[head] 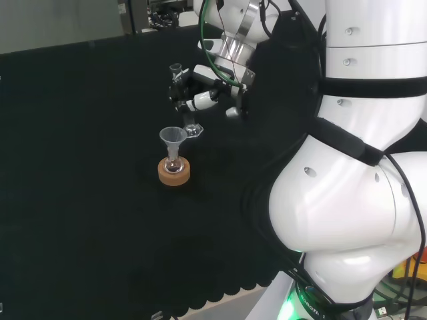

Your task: Put the graduated cylinder back on the table.

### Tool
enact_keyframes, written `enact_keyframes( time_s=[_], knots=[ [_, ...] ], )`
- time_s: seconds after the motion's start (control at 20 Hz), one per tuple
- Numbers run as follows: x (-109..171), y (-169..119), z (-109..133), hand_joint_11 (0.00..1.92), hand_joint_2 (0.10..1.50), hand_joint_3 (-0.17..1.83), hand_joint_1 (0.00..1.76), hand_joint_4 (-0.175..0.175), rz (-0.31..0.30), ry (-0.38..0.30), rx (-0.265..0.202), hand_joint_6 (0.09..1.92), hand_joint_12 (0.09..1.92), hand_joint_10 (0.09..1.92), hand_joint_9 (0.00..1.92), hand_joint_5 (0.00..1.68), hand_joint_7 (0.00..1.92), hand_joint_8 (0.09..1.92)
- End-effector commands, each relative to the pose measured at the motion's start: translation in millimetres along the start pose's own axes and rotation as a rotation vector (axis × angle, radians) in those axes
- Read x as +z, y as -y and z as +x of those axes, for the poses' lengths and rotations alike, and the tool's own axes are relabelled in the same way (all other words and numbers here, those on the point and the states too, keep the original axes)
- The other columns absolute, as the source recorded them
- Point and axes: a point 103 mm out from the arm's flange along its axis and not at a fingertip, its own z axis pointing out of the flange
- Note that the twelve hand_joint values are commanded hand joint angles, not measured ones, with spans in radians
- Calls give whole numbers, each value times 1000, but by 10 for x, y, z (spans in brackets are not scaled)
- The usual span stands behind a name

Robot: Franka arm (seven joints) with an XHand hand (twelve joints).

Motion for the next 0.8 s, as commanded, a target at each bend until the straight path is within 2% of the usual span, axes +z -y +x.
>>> enact_keyframes(
  time_s=[0.05,0.2,0.55,0.8],
  knots=[
    [36,-66,-110,1211,1086,-6,1235,39,-65,-9,-19,972,757,87,1465,1024,1101,819],
    [57,-58,-148,1210,1086,-5,1235,39,-97,-8,-24,972,757,87,1463,1026,1099,819],
    [85,-34,-222,1206,1086,-5,1234,39,-108,9,-21,972,756,87,1461,1028,1096,820],
    [120,-24,-272,1203,1086,-5,1234,40,-121,-6,-10,973,756,87,1456,1029,1093,821]
  ],
)
